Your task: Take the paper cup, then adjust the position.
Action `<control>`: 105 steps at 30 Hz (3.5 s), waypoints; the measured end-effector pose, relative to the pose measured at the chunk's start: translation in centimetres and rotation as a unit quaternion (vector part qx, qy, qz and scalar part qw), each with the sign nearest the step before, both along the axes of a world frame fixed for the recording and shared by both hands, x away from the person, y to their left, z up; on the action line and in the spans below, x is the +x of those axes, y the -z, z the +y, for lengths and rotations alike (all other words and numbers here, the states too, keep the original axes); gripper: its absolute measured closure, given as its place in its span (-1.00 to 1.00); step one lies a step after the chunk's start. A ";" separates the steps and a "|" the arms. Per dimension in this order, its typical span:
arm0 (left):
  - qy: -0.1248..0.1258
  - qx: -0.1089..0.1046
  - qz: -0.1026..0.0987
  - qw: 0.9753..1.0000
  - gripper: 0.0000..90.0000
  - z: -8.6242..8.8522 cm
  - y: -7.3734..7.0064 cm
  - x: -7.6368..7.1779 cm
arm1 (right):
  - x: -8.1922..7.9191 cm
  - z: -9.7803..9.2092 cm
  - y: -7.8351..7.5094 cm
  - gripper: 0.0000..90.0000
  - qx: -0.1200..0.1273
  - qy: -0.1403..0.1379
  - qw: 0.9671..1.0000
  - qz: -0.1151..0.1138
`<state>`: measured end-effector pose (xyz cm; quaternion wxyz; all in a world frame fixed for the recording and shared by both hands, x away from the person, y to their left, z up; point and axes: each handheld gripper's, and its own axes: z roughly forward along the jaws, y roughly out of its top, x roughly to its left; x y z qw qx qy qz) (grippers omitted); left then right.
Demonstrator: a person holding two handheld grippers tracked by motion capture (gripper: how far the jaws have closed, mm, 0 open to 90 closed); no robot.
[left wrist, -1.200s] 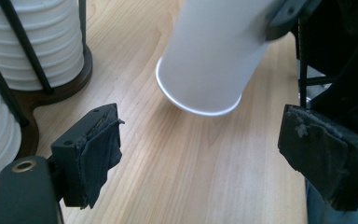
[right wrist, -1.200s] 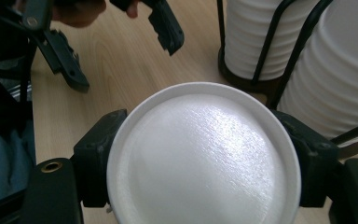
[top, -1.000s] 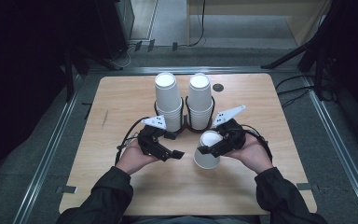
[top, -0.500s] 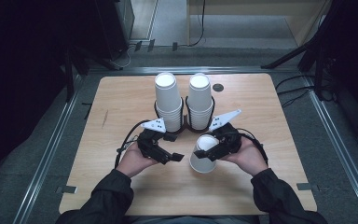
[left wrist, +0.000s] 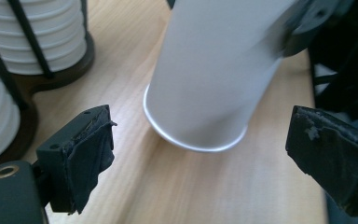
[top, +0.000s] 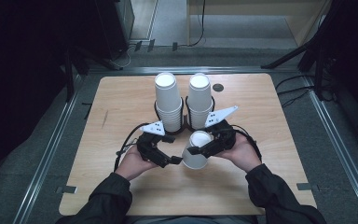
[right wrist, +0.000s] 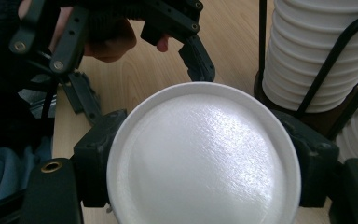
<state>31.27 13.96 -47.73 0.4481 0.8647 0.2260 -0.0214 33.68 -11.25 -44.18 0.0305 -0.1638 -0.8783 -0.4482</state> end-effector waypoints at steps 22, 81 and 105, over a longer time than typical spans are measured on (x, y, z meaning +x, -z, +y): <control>0.039 -0.013 -0.014 0.999 -0.84 -2.4 1.0 0.1 | -0.3 1.0 -1.2 -0.42 0.030 -0.019 0.999 -0.008; 0.072 0.120 -0.029 0.990 -0.58 -0.2 -2.2 1.7 | -1.9 -3.4 0.4 -0.64 -0.004 -0.011 1.000 0.001; 0.169 0.183 -0.009 0.968 -0.59 -5.3 0.3 1.3 | -1.8 -3.4 1.5 -0.65 -0.014 -0.024 1.000 0.000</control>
